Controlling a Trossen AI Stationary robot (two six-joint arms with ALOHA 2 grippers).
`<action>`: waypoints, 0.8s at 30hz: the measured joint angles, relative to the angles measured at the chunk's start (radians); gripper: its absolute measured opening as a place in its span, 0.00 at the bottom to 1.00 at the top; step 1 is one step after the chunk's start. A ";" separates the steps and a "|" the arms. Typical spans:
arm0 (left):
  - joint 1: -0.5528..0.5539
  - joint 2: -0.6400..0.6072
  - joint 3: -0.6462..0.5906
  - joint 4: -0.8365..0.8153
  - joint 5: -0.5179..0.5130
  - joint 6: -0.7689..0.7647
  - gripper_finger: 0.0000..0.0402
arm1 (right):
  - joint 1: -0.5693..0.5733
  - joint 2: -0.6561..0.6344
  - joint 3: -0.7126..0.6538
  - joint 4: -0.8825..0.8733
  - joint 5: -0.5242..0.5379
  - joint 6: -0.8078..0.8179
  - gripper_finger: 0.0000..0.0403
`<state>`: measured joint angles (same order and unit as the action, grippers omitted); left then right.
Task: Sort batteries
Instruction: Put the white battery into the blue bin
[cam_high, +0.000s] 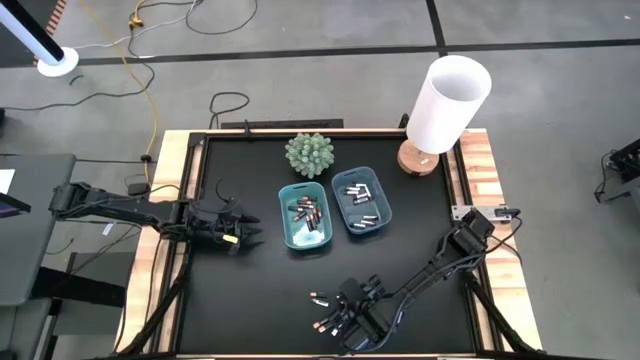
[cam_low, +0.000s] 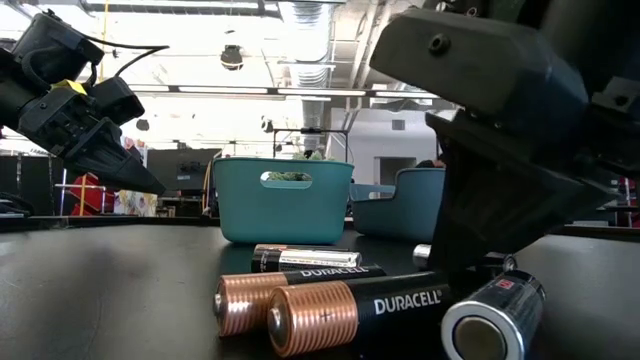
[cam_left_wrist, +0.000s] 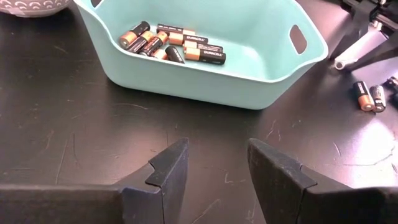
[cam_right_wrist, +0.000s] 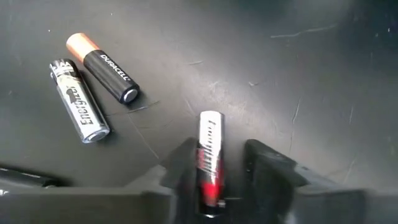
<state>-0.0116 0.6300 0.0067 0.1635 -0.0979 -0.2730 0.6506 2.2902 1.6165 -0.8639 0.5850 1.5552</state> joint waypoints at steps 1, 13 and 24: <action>0.000 0.000 0.000 0.000 0.000 0.000 0.40 | 0.000 0.000 0.000 0.000 0.001 -0.009 0.40; 0.000 0.000 0.000 0.000 0.000 0.000 0.40 | -0.007 -0.049 -0.002 -0.014 0.002 -0.035 0.11; 0.000 0.000 0.000 0.000 0.000 0.000 0.40 | -0.052 -0.290 -0.004 -0.293 0.194 -0.163 0.11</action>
<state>-0.0114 0.6300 0.0063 0.1636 -0.0978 -0.2733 0.5985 1.9999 1.6123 -1.1574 0.7795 1.3925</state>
